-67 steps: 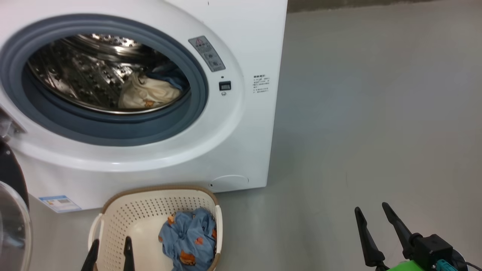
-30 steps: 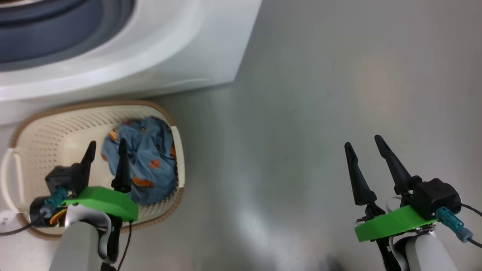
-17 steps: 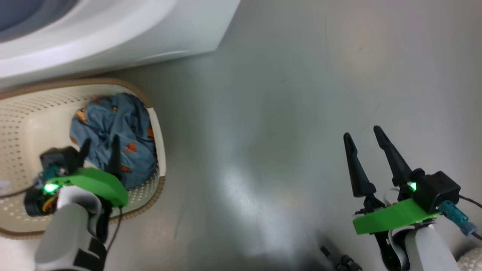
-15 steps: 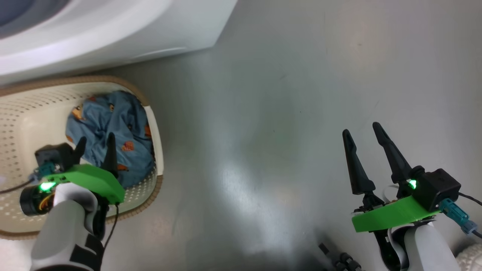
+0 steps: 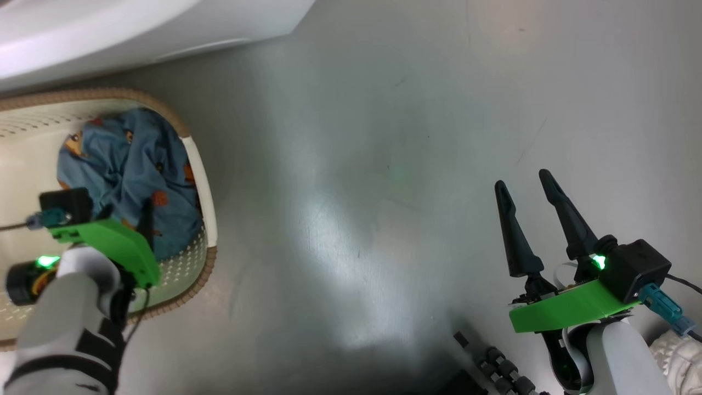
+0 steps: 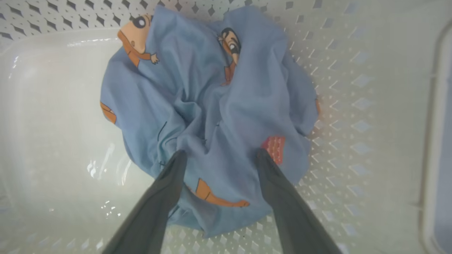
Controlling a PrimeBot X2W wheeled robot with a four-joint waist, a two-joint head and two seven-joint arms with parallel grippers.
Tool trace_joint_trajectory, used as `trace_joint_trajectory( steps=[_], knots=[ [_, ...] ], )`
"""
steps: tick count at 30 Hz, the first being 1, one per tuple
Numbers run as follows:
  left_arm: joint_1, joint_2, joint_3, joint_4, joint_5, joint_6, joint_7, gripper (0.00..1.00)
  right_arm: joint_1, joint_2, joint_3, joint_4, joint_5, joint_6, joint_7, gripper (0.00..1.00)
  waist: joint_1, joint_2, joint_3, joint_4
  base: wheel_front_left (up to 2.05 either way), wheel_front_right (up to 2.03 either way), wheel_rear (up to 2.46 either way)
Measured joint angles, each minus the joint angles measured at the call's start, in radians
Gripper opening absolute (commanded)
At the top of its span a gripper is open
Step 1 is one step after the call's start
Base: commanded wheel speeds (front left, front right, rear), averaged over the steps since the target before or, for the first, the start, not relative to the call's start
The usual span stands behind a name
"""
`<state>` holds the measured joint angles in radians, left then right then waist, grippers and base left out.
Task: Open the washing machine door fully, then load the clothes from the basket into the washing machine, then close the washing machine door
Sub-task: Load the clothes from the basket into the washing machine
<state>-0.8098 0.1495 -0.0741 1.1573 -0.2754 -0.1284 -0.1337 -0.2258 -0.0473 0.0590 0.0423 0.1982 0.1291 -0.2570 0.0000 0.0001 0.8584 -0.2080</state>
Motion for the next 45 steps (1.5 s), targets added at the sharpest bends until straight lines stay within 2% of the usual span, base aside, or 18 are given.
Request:
trace_joint_trajectory(
  steps=[5, 16, 32, 33, 34, 35, 45],
  knots=[
    [-0.054, 0.026, -0.002, 0.049, -0.002, 0.01, 0.027, 1.0, 0.0, 0.0, 0.004, -0.01, 0.003, 0.0, 0.0, 1.0, 0.0, 0.0, 0.026, -0.005, 0.0, 0.0, 0.0],
    [-0.144, 0.023, 0.044, 0.091, -0.095, 0.004, 0.096, 1.0, 0.0, 0.0, 0.015, -0.033, 0.007, 0.0, 0.0, 1.0, 0.0, 0.0, 0.081, -0.012, 0.0, 0.0, 0.0],
    [-0.219, 0.022, 0.006, 0.114, -0.109, 0.001, 0.125, 1.0, 0.033, 0.0, 0.001, -0.07, 0.026, 0.0, 0.0, 1.0, 0.0, 0.0, 0.12, -0.017, 0.0, 0.0, 0.0],
    [-0.22, 0.022, 0.006, 0.115, -0.109, 0.001, 0.123, 0.95, 0.036, 0.0, -0.001, -0.074, 0.026, 0.0, 0.0, 1.0, 0.0, 0.0, 0.12, -0.017, 0.0, 0.0, 0.0],
    [-0.22, 0.021, 0.004, 0.116, -0.109, 0.001, 0.114, 0.36, 0.037, 0.0, -0.003, -0.075, 0.026, 0.0, 0.0, 1.0, 0.0, 0.0, 0.12, -0.016, 0.0, 0.0, 0.0],
    [-0.22, 0.021, -0.001, 0.117, -0.109, 0.001, 0.112, 0.0, 0.037, 0.0, -0.004, -0.076, 0.026, 0.0, 0.0, 1.0, 0.0, 0.0, 0.119, -0.016, 0.0, 0.0, 0.0],
    [-0.205, 0.01, -0.012, 0.124, -0.123, 0.001, 0.047, 0.0, 0.033, 0.001, -0.022, -0.081, 0.026, 0.0, 0.0, 1.0, 0.0, 0.0, 0.083, -0.004, 0.0, 0.0, 0.0]
  ],
)
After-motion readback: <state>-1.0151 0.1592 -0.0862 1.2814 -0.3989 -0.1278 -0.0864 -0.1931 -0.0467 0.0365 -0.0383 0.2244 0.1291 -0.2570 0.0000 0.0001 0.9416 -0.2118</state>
